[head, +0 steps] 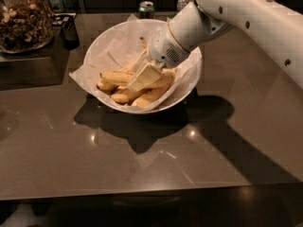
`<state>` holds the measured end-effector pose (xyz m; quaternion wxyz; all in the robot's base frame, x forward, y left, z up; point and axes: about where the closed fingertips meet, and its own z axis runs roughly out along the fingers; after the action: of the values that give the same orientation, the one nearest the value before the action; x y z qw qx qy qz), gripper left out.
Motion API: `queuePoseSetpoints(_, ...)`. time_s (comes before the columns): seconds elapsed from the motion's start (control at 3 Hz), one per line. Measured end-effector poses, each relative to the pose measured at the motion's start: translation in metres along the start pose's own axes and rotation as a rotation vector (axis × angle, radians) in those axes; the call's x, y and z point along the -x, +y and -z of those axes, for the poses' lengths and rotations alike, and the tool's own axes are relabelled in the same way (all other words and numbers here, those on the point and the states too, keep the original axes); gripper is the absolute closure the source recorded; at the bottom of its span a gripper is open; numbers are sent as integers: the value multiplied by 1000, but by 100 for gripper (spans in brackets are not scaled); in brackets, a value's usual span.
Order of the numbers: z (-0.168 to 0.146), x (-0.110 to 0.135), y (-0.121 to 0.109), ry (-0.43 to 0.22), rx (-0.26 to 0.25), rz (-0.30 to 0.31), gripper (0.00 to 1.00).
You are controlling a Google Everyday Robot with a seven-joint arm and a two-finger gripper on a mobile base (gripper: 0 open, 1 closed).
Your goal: Pick banana from white bowl
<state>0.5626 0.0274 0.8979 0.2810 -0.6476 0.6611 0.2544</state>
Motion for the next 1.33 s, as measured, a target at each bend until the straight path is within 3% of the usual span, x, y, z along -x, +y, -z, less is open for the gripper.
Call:
queuePoseSetpoints(0.33,5,1,1,-2,-24,7,92)
queuePoseSetpoints(0.67,32,11,5,-11,-74,41,100)
queuePoseSetpoints(1.33,100,43,53,-101,-103,170,100)
